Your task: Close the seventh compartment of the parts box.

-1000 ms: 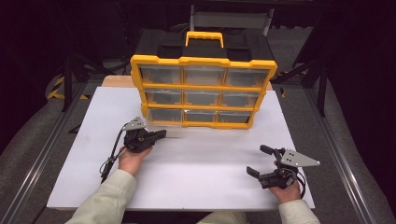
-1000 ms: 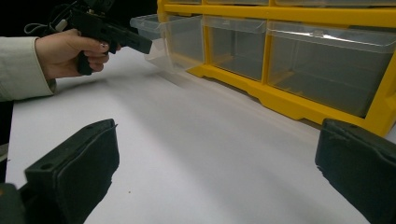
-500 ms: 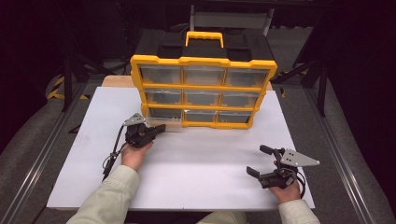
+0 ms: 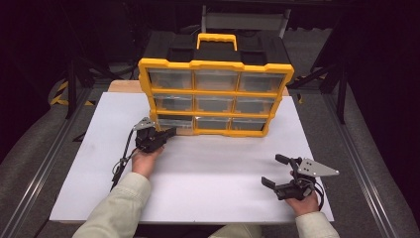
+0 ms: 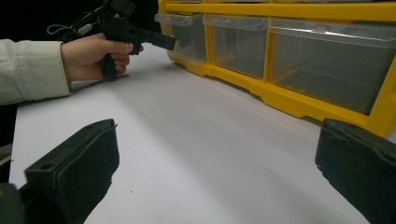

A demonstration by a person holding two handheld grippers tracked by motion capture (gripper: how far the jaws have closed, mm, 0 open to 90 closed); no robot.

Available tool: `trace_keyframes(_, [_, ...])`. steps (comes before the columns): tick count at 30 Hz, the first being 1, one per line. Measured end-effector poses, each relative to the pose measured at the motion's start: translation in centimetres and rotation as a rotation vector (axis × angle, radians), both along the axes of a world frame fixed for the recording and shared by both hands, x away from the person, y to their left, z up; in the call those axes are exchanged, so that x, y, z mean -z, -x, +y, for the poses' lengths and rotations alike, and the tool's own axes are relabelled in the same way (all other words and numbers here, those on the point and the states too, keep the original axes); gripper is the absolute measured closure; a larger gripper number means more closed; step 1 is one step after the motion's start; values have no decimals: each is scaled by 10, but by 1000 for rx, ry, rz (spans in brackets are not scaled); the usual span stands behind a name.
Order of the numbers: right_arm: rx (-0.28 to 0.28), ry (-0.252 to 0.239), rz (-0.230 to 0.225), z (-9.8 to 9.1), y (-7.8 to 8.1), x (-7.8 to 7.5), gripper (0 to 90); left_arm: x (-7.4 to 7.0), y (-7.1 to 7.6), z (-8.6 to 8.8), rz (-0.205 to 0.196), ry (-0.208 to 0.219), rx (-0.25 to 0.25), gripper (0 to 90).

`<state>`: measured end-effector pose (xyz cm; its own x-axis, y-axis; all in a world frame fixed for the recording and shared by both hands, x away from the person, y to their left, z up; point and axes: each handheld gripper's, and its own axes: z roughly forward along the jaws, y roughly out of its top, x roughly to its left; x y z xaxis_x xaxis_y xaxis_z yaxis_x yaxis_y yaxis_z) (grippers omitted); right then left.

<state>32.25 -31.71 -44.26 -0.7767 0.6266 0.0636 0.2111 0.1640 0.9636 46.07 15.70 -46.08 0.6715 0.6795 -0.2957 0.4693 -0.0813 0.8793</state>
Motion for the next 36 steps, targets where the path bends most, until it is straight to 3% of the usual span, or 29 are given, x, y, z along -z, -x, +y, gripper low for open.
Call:
trace_keyframes(6, [-1, 0, 0, 0, 0, 0, 4, 4, -5, 1, 7, 26, -35, 895])
trace_keyframes(12, [0, -1, 4, 0, 0, 0, 4, 3, -8, -4, -12, -30, -68, 895])
trace_keyframes(20, [-2, -1, 5, 0, 0, 0, 4, 3, -11, -6, 24, -42, -141, 894])
trace_keyframes(26, [2, -1, 10, -1, -1, 1, 4, 3, -12, -5, 21, -62, -154, 894])
trace_keyframes(36, [1, 0, 8, 0, -1, 1, 4, 2, -12, -4, 39, -42, -150, 894])
